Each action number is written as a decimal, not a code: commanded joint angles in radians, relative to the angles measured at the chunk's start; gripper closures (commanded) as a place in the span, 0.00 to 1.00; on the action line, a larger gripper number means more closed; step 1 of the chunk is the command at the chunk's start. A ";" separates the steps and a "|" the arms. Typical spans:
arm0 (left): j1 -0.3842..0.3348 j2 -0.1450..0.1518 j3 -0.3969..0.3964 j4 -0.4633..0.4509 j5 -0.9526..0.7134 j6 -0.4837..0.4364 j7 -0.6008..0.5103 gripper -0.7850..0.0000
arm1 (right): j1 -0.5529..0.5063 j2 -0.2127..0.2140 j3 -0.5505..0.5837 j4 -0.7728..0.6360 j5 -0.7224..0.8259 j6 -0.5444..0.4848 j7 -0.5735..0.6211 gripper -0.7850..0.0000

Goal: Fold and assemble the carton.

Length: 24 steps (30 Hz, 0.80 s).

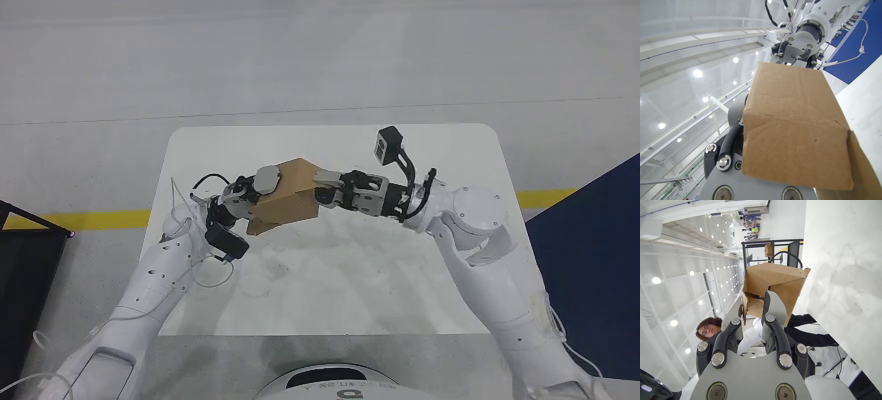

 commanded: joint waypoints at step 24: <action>0.010 0.002 -0.002 -0.036 0.060 0.008 0.001 1.00 | 0.057 0.056 -0.039 -0.092 -0.280 0.217 0.140 0.46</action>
